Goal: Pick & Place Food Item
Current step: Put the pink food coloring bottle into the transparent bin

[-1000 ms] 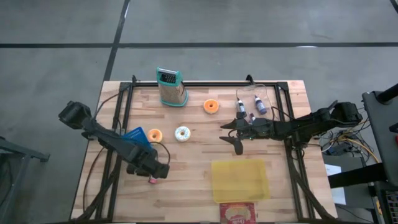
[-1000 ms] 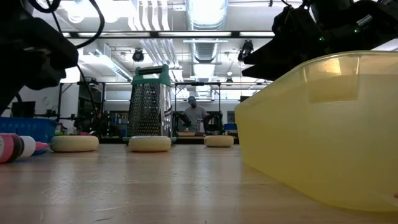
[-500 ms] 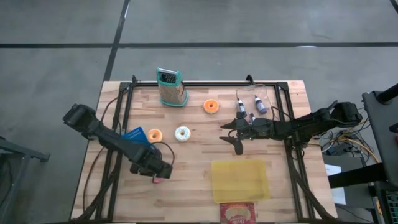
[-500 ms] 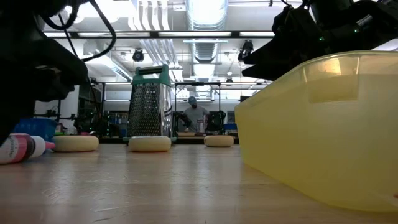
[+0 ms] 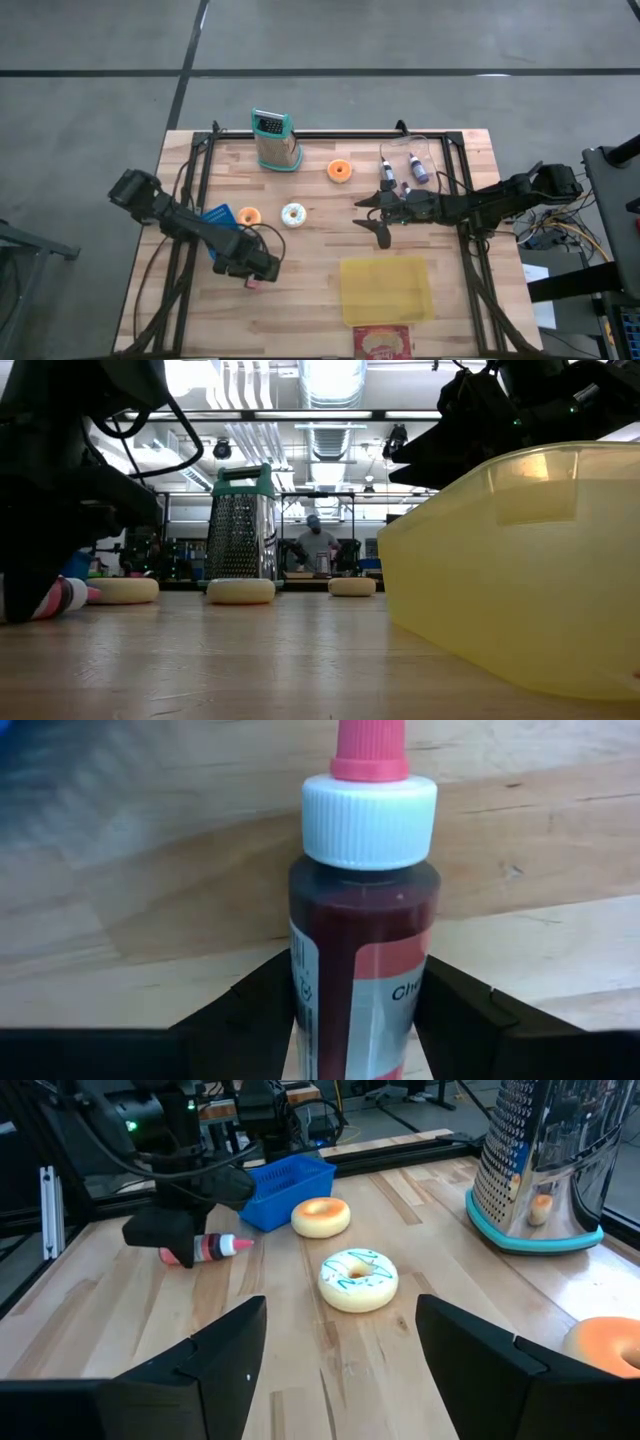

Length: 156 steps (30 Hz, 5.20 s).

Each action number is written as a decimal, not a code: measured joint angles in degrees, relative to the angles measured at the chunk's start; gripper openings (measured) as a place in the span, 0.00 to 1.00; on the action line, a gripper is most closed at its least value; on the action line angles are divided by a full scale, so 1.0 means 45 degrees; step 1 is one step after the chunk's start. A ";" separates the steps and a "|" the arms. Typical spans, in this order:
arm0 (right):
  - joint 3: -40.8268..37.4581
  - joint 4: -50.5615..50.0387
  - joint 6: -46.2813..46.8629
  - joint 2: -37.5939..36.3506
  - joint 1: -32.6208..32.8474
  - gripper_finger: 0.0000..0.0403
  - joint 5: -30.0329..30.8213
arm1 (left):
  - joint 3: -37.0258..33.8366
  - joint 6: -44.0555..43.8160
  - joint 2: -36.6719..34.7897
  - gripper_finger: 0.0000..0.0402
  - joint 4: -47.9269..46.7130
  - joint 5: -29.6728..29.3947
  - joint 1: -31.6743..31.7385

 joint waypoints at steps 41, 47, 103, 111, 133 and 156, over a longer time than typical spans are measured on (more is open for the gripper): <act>0.0000 -0.0005 0.0000 0.0000 0.0000 0.63 0.0000 | 0.0501 0.0335 -0.1157 0.36 -0.0860 -0.1307 -0.0010; 0.0000 -0.0004 0.0000 0.0000 0.0002 0.61 0.0000 | 0.0745 0.0632 -0.2223 0.36 -0.1383 -0.3520 0.0000; 0.0000 -0.0019 0.0000 0.0000 0.0004 0.64 0.0000 | 0.0624 2.2149 -0.3674 0.36 0.4991 -0.9972 0.0466; 0.0000 -0.0019 0.0000 0.0000 0.0005 0.62 0.0000 | 0.0624 2.2089 -0.3674 0.36 0.4991 -0.9977 0.0476; 0.0000 0.1889 -0.1693 -0.0005 0.0005 0.61 0.0000 | 0.0624 2.1354 -0.3674 0.36 0.5028 -1.0018 0.0476; 0.2397 0.2710 -0.2998 0.1385 0.0139 0.59 -0.0690 | 0.0624 2.2975 -0.3674 0.36 0.8077 -1.0129 0.0714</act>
